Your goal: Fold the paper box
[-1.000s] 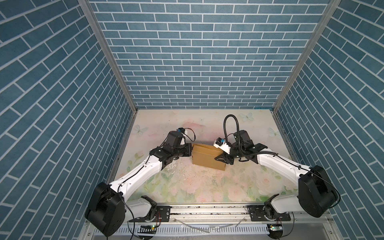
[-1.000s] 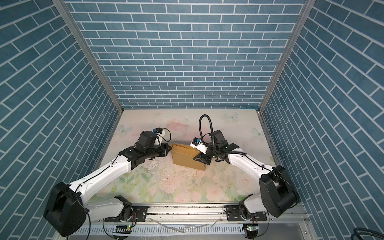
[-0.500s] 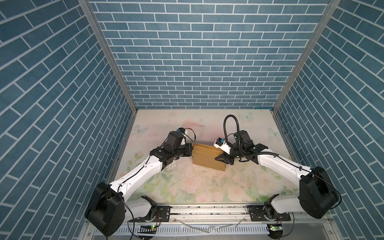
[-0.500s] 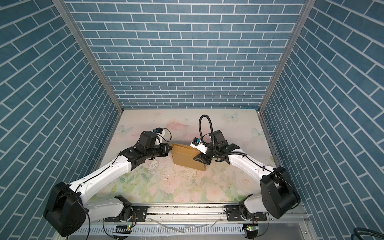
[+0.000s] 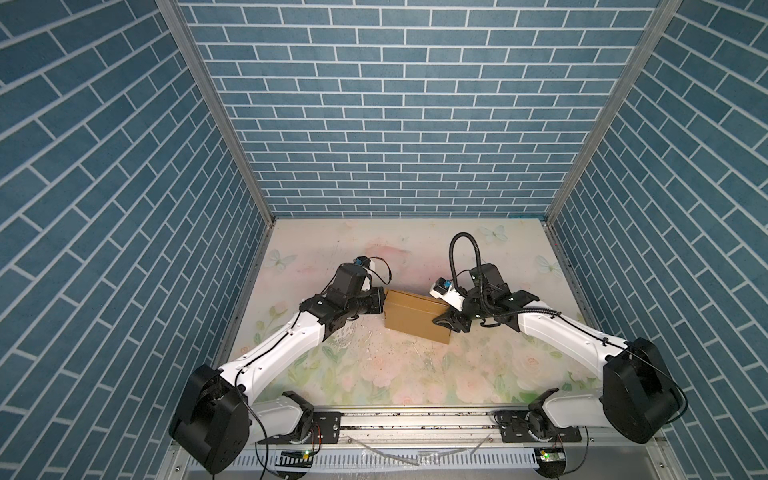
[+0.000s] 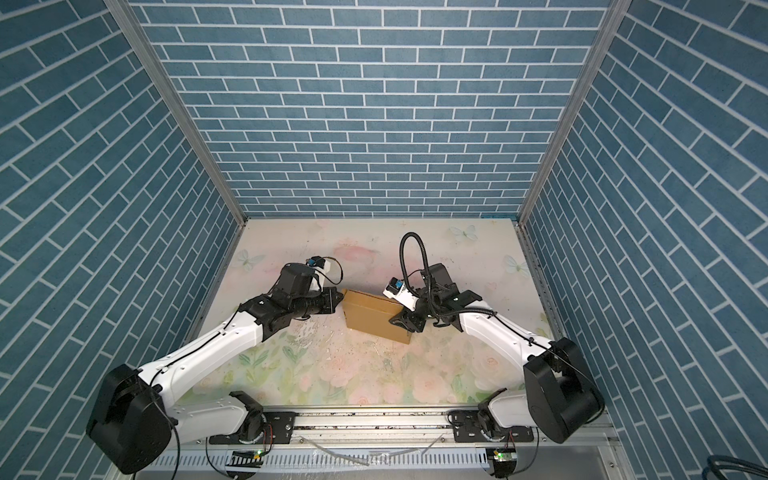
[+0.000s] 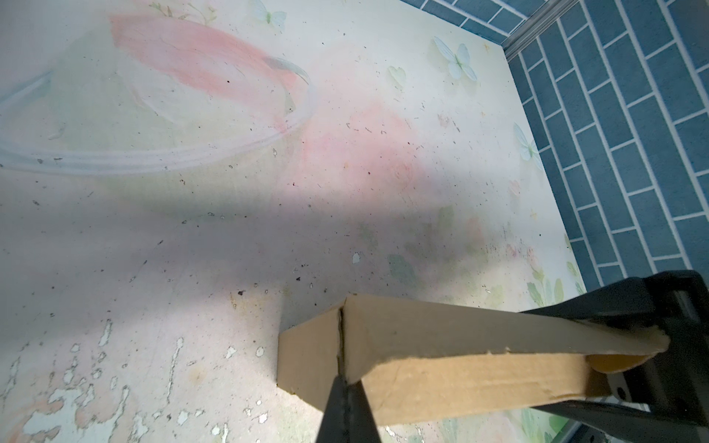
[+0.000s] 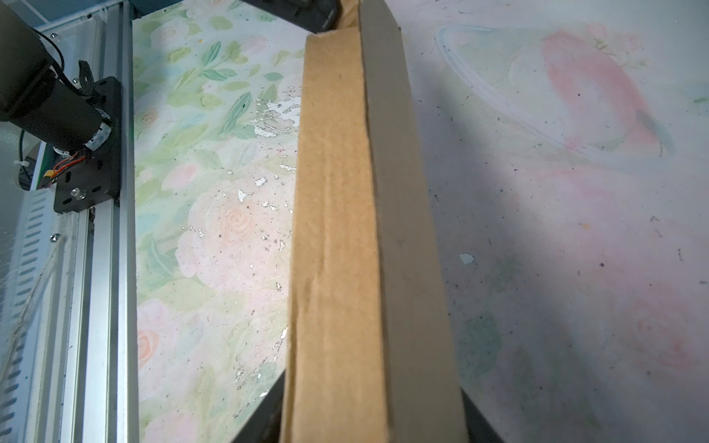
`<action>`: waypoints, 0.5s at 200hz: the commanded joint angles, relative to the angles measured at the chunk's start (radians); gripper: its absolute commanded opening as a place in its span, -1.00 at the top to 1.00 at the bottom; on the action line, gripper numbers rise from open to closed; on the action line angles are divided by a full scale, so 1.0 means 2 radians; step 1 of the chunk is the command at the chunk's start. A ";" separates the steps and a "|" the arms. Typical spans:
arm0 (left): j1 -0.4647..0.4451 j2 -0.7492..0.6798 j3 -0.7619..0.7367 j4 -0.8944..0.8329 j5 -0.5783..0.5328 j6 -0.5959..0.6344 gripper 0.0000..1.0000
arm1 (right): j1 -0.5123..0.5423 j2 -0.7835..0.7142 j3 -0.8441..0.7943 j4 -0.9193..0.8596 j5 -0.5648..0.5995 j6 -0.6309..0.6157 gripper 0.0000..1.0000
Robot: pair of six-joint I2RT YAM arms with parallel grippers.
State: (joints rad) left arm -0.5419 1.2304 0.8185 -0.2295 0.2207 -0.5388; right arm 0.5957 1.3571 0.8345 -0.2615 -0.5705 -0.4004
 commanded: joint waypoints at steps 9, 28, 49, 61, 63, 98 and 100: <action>0.000 -0.002 -0.011 -0.031 -0.020 -0.001 1.00 | 0.002 -0.014 -0.012 -0.010 0.009 -0.001 -0.11; 0.000 -0.002 -0.012 -0.032 -0.022 -0.001 1.00 | 0.002 -0.022 -0.016 -0.008 0.011 0.000 -0.14; -0.001 -0.002 -0.013 -0.033 -0.023 -0.001 1.00 | 0.002 -0.034 -0.021 -0.003 0.012 0.002 -0.19; -0.001 -0.002 -0.013 -0.033 -0.025 -0.001 1.00 | 0.002 -0.041 -0.024 -0.001 0.013 0.002 -0.21; -0.001 -0.002 -0.013 -0.033 -0.025 -0.001 1.00 | 0.002 -0.042 -0.025 -0.001 0.013 0.002 -0.22; -0.001 -0.002 -0.012 -0.033 -0.024 -0.001 1.00 | 0.002 -0.061 -0.031 -0.002 0.020 0.002 -0.23; -0.001 -0.002 -0.011 -0.033 -0.024 -0.001 1.00 | 0.002 -0.062 -0.031 -0.002 0.020 0.002 -0.23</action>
State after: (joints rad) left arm -0.5419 1.2282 0.8185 -0.2337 0.1917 -0.5411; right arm 0.5957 1.2705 0.8005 -0.2607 -0.5457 -0.3969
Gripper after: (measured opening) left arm 0.051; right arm 0.612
